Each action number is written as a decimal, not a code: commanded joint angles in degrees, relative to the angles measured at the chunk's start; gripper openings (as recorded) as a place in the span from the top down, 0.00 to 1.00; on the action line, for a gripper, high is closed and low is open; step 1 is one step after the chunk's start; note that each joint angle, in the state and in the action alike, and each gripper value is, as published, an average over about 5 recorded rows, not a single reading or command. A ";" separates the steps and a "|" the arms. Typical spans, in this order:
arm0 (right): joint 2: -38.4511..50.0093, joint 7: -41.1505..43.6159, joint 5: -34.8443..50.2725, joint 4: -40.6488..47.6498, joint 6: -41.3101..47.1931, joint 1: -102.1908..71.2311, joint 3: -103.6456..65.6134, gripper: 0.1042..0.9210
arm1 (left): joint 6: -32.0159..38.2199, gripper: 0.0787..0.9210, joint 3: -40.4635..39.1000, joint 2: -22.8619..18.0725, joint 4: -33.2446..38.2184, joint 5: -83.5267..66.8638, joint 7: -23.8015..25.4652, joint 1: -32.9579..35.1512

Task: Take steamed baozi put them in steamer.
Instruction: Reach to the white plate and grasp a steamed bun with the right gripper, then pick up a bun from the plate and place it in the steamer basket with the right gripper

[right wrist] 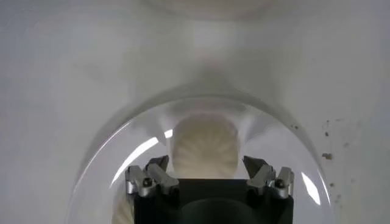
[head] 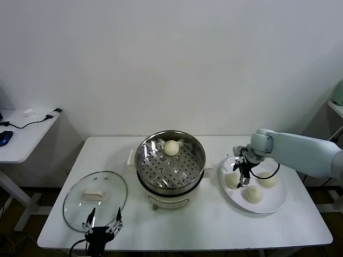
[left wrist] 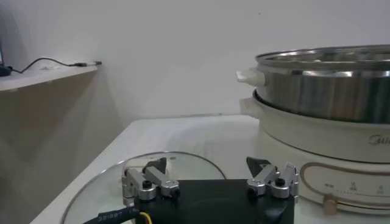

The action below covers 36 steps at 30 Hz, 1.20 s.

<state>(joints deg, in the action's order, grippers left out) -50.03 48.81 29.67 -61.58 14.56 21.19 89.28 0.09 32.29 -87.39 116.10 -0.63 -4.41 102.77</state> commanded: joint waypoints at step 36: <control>-6.11 -3.62 30.63 -28.81 8.87 37.42 4.68 0.49 | -0.16 0.12 -0.99 1.19 3.21 0.33 -0.21 0.65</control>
<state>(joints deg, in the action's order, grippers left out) -47.55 52.00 47.07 -81.81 17.62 51.54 93.98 -0.09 31.27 -86.38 118.51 -0.40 -4.63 103.27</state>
